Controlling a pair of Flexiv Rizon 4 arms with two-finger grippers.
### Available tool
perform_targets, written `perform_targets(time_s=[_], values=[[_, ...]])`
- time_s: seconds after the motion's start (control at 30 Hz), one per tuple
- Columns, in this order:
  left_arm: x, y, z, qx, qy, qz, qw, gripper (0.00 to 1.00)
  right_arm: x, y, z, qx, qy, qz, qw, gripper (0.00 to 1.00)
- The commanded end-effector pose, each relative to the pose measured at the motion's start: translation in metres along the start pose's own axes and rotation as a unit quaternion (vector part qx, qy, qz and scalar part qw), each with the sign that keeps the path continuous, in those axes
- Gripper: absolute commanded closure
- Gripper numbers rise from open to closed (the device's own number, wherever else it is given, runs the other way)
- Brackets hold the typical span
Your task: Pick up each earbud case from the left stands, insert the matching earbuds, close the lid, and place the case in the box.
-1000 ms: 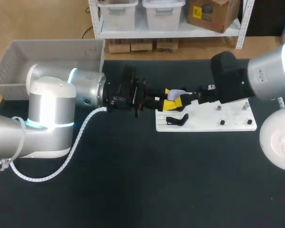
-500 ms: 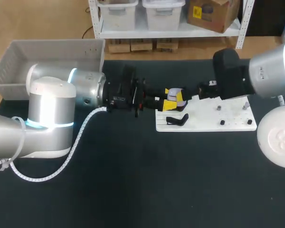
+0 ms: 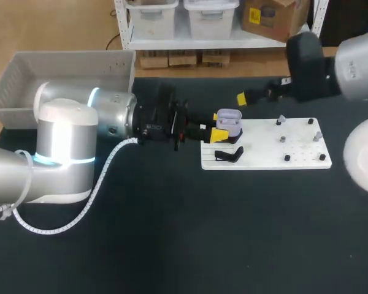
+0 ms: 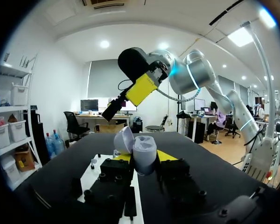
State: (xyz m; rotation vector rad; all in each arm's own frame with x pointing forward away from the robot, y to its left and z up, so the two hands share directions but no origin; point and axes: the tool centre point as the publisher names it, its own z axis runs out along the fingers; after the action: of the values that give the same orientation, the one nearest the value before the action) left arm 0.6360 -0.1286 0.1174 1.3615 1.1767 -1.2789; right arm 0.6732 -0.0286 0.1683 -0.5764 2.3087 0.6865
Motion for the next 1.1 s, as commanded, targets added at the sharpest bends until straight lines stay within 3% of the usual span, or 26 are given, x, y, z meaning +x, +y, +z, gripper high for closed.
perform_targets(time_s=[0.03,0.43,0.53,0.83,1.1], values=[[-0.001,-0.003,-0.001,-0.006,-0.006,0.015,1.0,1.0,0.0,-0.002,-0.025,0.065,0.015,-0.011,0.998,0.0],[-0.002,-0.003,-0.002,-0.011,-0.01,0.03,0.999,1.0,0.025,-0.054,-0.058,0.119,0.069,-0.026,0.99,0.0],[-0.002,-0.003,-0.002,-0.011,-0.01,0.03,0.999,1.0,0.034,-0.068,-0.061,0.154,0.113,-0.056,0.98,0.0],[-0.002,-0.003,-0.002,-0.011,-0.01,0.03,0.999,1.0,0.059,-0.11,-0.053,0.248,0.242,-0.108,0.932,0.0],[-0.002,-0.003,-0.002,-0.011,-0.01,0.03,0.999,1.0,0.08,-0.132,-0.037,0.237,0.283,-0.093,0.925,0.0]])
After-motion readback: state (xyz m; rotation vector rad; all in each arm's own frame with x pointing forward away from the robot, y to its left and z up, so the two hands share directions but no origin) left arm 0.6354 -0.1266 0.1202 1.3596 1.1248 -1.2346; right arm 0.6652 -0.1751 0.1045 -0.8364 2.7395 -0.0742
